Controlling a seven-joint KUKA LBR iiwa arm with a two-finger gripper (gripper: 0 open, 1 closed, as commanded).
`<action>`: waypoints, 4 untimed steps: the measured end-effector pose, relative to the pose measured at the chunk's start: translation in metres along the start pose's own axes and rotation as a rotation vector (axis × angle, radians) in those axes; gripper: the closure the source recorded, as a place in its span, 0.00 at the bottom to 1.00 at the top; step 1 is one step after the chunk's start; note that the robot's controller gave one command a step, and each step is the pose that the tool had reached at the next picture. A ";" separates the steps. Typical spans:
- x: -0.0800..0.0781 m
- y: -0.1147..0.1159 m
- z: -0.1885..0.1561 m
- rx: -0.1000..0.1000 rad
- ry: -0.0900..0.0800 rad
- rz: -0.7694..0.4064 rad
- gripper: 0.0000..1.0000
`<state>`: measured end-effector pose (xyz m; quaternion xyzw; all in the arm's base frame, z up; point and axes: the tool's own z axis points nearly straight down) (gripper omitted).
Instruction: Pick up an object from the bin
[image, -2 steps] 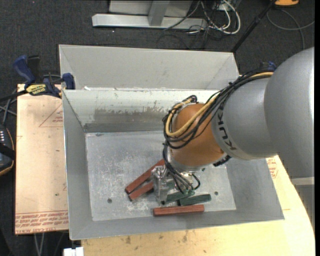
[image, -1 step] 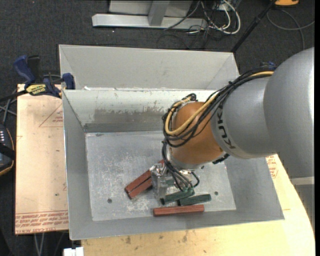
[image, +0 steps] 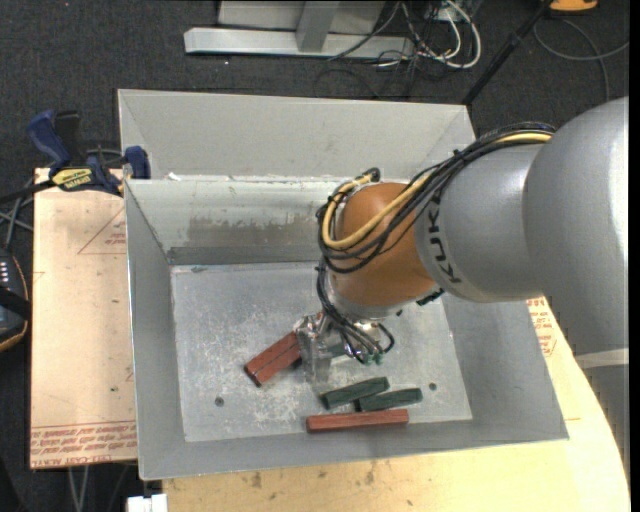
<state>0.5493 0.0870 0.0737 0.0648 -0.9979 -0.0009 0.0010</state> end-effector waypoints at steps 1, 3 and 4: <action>0.013 -0.035 -0.001 -0.005 -0.017 0.016 1.00; -0.043 0.009 -0.009 0.000 -0.008 -0.022 1.00; -0.042 0.009 -0.008 0.000 -0.007 -0.021 0.00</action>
Offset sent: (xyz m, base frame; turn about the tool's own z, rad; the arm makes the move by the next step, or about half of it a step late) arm 0.0397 0.0138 0.0077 -0.0234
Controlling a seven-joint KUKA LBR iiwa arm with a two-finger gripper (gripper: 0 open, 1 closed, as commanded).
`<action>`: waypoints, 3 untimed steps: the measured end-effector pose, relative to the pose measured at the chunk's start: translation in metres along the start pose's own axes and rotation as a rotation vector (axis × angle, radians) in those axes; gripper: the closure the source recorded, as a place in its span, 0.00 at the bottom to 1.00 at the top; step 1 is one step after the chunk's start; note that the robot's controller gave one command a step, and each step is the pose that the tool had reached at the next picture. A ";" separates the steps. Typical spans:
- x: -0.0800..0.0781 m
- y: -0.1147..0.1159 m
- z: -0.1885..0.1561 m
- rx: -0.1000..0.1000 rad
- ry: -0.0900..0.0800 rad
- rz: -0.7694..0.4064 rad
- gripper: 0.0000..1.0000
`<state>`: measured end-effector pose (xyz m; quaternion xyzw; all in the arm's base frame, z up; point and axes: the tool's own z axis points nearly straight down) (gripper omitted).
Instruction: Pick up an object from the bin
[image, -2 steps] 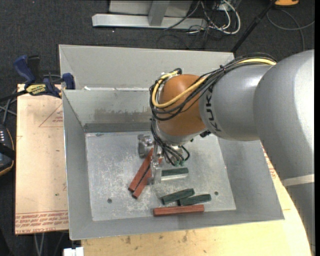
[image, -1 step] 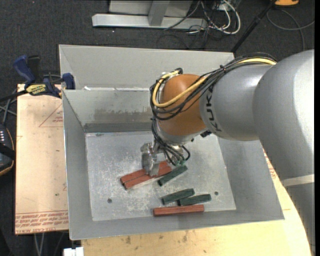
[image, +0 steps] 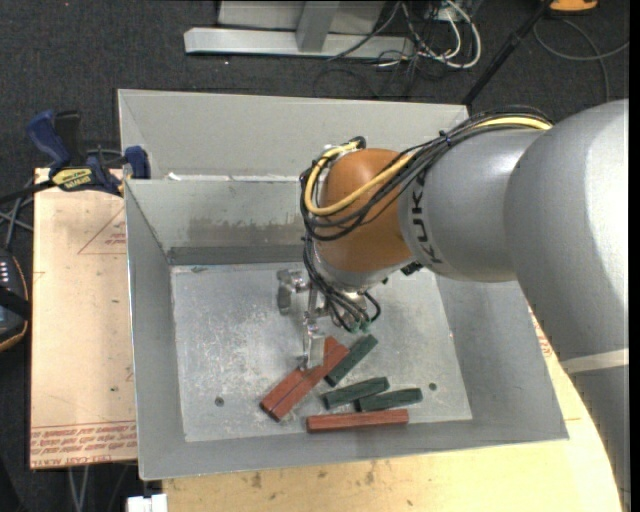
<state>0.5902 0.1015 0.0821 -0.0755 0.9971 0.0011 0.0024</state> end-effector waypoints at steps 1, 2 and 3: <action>0.000 0.000 0.000 0.000 0.001 0.000 0.00; 0.017 -0.008 0.002 -0.002 -0.004 -0.137 0.00; 0.039 -0.009 0.006 0.001 0.002 -0.494 0.00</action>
Offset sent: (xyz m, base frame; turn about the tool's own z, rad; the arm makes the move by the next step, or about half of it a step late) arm -0.0711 -0.0598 -0.0121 -0.5478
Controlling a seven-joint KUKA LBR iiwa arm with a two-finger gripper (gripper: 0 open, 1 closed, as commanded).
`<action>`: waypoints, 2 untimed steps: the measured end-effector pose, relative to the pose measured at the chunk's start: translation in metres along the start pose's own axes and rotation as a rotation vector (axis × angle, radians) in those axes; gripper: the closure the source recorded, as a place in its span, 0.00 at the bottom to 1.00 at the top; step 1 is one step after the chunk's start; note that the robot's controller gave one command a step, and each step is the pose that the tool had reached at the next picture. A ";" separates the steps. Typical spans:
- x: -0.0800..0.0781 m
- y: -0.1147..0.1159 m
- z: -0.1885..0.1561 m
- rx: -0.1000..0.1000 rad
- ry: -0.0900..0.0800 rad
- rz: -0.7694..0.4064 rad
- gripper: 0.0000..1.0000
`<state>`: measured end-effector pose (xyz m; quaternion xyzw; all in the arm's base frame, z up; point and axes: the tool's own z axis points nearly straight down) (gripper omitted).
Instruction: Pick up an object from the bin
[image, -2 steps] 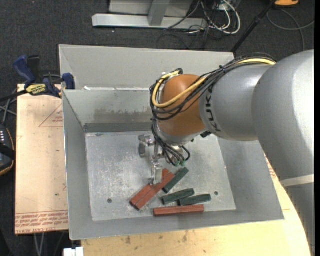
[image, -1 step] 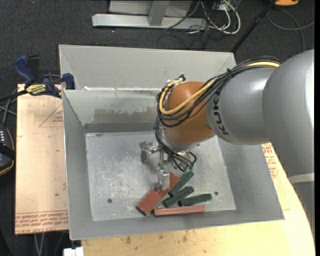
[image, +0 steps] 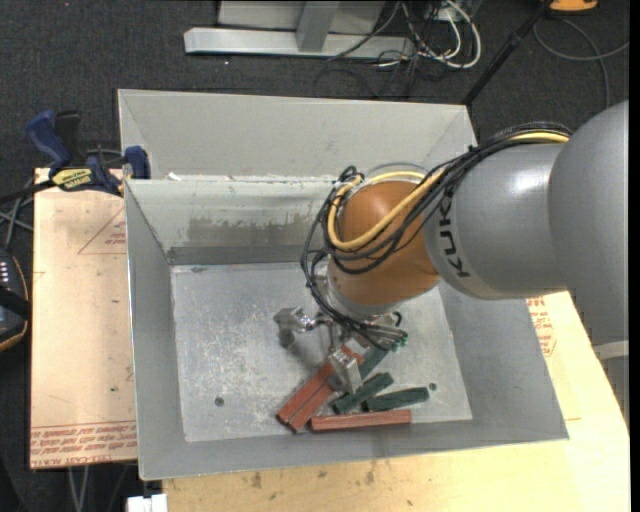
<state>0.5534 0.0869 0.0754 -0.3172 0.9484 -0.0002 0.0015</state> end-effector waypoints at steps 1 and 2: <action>0.051 0.038 -0.005 0.009 -0.025 -0.162 1.00; 0.051 0.038 -0.006 0.009 -0.025 -0.161 1.00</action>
Offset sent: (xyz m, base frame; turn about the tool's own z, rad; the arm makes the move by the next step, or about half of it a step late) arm 0.0000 0.0000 0.0000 0.0000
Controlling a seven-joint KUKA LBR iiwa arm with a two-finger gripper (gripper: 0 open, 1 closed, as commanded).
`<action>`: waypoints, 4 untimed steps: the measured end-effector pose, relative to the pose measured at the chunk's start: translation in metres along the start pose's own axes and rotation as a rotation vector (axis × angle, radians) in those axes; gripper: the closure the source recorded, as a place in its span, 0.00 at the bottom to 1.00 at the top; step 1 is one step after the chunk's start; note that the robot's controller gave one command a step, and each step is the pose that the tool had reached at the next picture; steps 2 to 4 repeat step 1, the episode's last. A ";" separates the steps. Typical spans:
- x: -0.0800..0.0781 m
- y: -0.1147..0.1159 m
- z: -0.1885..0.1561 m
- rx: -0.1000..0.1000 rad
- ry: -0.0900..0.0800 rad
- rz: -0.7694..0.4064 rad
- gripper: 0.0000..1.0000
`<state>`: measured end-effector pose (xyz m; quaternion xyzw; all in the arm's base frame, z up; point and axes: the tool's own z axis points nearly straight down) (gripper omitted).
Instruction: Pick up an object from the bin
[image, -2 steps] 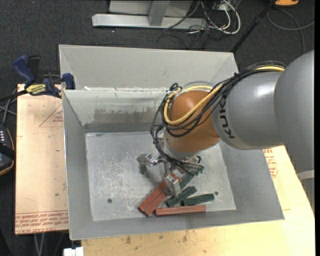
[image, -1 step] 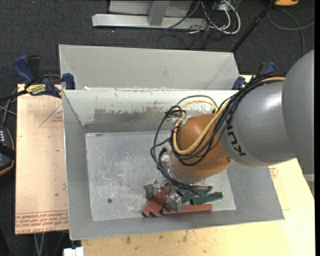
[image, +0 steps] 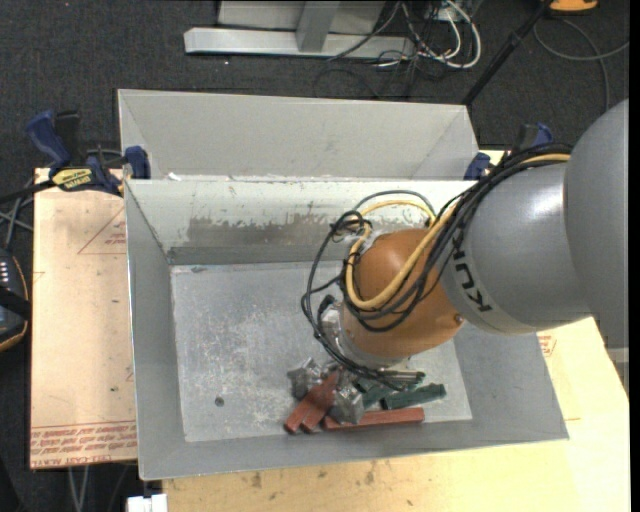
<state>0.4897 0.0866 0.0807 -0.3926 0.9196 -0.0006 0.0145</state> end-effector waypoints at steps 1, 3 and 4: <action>-0.054 -0.018 -0.184 -0.007 0.015 -0.013 1.00; -0.054 -0.018 -0.184 -0.007 0.015 -0.013 1.00; -0.054 -0.018 -0.184 -0.007 0.015 -0.013 1.00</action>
Offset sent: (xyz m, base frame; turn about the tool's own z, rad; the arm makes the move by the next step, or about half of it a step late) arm 0.0000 0.0000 0.0000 0.0000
